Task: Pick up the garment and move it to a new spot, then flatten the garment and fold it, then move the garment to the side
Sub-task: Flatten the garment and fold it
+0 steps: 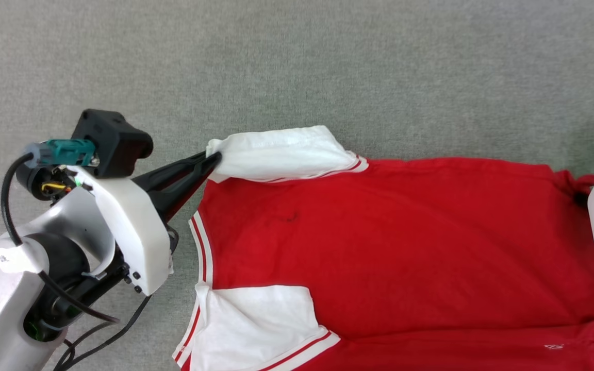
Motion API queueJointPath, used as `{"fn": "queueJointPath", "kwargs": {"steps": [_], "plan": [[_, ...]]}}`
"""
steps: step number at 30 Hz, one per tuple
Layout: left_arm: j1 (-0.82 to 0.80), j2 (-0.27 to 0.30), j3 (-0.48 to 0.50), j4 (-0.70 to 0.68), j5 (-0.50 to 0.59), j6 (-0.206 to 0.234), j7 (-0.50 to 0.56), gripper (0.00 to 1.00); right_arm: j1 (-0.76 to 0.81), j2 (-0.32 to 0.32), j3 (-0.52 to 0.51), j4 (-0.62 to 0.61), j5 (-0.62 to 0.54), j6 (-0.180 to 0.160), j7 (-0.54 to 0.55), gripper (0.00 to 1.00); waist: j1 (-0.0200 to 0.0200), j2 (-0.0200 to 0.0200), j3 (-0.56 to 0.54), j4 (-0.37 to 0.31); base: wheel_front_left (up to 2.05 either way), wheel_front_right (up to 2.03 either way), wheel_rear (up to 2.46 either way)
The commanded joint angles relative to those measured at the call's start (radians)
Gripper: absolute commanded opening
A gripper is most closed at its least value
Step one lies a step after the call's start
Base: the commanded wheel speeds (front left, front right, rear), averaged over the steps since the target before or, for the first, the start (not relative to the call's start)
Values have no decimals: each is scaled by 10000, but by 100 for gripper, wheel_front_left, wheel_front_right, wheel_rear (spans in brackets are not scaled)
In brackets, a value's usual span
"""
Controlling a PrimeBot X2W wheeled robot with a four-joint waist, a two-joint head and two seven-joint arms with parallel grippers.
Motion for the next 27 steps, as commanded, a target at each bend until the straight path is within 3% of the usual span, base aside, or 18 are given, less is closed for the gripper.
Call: {"fn": "queueJointPath", "kwargs": {"steps": [1,11,17,27], "plan": [[195,-12,88,105,59,35,-179,0,377,138,-49,176,103,-4,-132,0,1,0,-280,-98,0,0,0],[1315,30,228,329,-115,370,-827,0,1241,443,-1424,-535,292,-4,-1358,0,1,0,-1596,-241,0,0,0],[2567,226,379,-28,-416,753,-1108,0,2416,1255,-2339,-1210,620,-4,-2045,0,1,0,-2209,-233,0,0,0],[4824,600,278,-470,-791,1241,-1458,0,4484,1825,-2783,-2047,996,-4,-2573,0,1,0,-2531,-153,0,0,0]]}}
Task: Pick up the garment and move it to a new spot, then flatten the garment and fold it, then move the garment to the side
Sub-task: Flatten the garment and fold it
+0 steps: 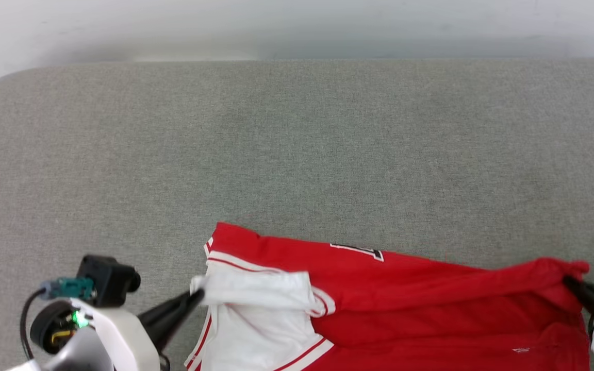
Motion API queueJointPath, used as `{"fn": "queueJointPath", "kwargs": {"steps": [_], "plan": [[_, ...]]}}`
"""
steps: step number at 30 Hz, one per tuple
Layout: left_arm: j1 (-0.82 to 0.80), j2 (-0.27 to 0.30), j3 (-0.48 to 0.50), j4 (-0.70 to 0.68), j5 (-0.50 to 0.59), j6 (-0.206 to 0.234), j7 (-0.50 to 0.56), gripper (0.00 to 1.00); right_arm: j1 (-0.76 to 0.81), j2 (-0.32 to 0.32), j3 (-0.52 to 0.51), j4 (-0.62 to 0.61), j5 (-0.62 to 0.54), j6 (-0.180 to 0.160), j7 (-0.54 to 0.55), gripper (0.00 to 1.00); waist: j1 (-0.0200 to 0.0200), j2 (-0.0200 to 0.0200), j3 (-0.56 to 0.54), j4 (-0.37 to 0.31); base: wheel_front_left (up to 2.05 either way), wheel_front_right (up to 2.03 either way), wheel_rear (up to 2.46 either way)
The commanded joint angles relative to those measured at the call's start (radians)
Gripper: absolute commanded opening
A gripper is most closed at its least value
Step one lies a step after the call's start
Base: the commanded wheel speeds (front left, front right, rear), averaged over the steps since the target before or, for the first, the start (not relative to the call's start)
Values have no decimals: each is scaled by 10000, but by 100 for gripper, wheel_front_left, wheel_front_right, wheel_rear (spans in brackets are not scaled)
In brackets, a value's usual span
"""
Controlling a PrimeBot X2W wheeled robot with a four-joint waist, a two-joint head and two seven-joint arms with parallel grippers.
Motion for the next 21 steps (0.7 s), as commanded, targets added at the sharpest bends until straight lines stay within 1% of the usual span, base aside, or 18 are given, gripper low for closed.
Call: {"fn": "queueJointPath", "kwargs": {"steps": [1,4,8,13,17,21], "plan": [[382,101,-72,31,-22,93,-79,0,427,43,32,-149,127,-4,-49,0,1,-1,-21,13,0,0,0],[814,62,-192,86,-217,72,-78,0,879,-38,44,-239,320,-4,7,0,1,-1,-44,28,0,0,0],[1151,201,-412,285,-221,117,116,0,1361,-355,240,-292,435,-4,119,0,1,-1,-56,42,0,0,0],[1242,304,-756,657,-60,-9,407,0,1790,-1049,765,-95,288,-4,-29,0,1,-1,-53,56,0,0,0],[1110,63,-1000,1021,-92,-109,517,0,1891,-1372,1067,246,249,-4,-281,0,1,-1,-27,77,0,0,0],[908,11,-1210,1313,144,-199,628,0,1825,-1551,1347,470,162,-4,-519,0,1,-1,7,81,0,0,0]]}}
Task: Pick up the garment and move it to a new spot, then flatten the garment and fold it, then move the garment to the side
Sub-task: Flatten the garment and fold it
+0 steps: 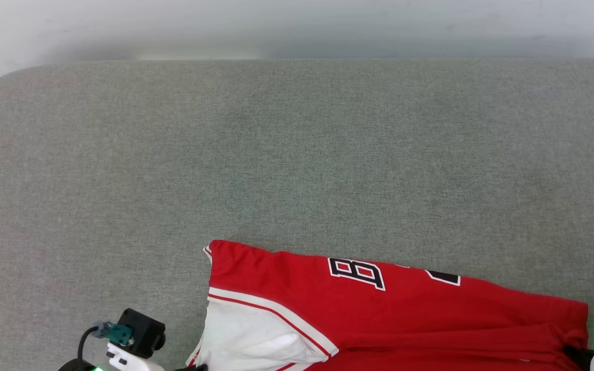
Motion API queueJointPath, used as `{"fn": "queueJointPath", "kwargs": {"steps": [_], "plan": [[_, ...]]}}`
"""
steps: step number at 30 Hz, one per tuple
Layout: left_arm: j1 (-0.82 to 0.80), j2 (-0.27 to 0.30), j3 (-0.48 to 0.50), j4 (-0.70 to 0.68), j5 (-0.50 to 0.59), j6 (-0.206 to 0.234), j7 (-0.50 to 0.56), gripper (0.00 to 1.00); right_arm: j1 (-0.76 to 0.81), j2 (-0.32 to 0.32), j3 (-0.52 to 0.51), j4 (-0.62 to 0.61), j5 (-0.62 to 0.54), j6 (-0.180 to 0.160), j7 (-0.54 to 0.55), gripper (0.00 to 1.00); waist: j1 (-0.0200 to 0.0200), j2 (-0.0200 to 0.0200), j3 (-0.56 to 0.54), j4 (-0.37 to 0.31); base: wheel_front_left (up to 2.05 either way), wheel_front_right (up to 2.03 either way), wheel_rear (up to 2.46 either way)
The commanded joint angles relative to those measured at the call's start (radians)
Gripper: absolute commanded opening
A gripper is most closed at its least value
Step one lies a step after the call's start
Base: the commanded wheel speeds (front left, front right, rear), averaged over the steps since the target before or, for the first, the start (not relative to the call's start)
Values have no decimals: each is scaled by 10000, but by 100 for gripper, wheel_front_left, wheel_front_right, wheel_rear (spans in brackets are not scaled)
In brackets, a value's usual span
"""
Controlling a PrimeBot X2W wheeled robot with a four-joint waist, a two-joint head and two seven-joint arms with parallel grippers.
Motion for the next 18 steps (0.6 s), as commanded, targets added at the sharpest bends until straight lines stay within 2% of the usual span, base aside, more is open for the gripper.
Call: {"fn": "queueJointPath", "kwargs": {"steps": [1,4,5,6,7,12,18], "plan": [[-144,-32,-81,119,106,-57,39,0,-6,-97,136,112,-47,-4,-97,0,0,0,9,-4,0,0,0],[-298,-197,-253,378,283,-106,23,0,-46,-164,465,325,30,-4,-322,0,0,0,18,-24,0,0,0],[-338,-247,-286,450,317,-132,8,23,-74,-213,565,380,-1,-4,-434,4,0,0,3,-31,0,0,0],[-373,-281,-319,513,351,-152,-20,100,-107,-246,630,429,-38,-4,-575,76,0,0,-16,-43,0,0,0],[-380,-309,-337,575,372,-159,-43,100,-110,-217,676,530,54,-4,-630,100,0,0,-46,-57,0,0,0],[-442,-523,-301,683,489,-64,-342,100,-213,-361,806,616,165,-6,-1023,100,0,0,-259,-110,0,0,0],[-650,-858,189,402,684,145,-1366,100,-436,-7,372,107,548,-4,-1278,100,0,0,-577,-183,0,0,0]]}}
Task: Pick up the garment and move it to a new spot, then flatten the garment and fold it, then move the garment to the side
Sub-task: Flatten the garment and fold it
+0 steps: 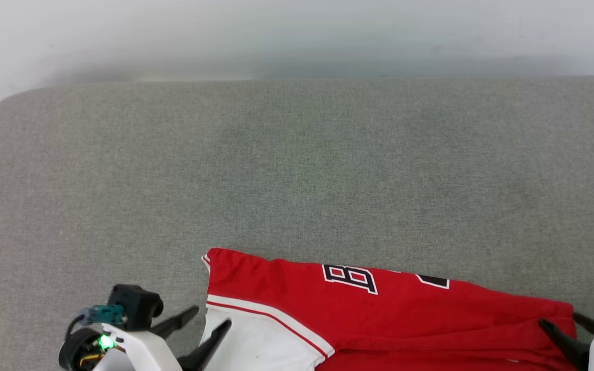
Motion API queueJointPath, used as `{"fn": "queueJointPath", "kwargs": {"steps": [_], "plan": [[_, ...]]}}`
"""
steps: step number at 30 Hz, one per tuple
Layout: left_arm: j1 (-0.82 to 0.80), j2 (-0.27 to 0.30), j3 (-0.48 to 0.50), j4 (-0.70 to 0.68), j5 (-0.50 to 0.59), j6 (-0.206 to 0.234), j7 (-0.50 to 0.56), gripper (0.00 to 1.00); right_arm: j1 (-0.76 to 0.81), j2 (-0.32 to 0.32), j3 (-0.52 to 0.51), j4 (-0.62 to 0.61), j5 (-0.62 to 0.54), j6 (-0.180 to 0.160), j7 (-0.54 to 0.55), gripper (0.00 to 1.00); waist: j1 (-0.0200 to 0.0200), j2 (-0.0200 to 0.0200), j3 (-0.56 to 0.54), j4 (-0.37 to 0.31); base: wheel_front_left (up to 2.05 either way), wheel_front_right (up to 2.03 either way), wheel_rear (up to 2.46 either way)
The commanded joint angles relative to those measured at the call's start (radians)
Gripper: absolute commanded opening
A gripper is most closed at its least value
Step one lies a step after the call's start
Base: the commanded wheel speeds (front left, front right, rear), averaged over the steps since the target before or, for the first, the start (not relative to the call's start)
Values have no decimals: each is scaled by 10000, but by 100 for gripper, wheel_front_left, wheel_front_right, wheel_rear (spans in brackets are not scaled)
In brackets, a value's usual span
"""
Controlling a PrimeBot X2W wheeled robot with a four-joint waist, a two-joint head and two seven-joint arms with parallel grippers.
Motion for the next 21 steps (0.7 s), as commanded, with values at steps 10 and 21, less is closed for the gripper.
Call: {"fn": "queueJointPath", "kwargs": {"steps": [10,21], "plan": [[-163,-1178,1667,-58,738,705,-3890,100,-36,1818,-1568,-1188,345,-4,142,100,0,0,-505,-7,0,0,0],[899,-3016,4527,-45,2993,886,-5779,100,357,4054,-3729,-619,-1000,-4,1082,100,0,0,-396,154,0,0,0]]}}
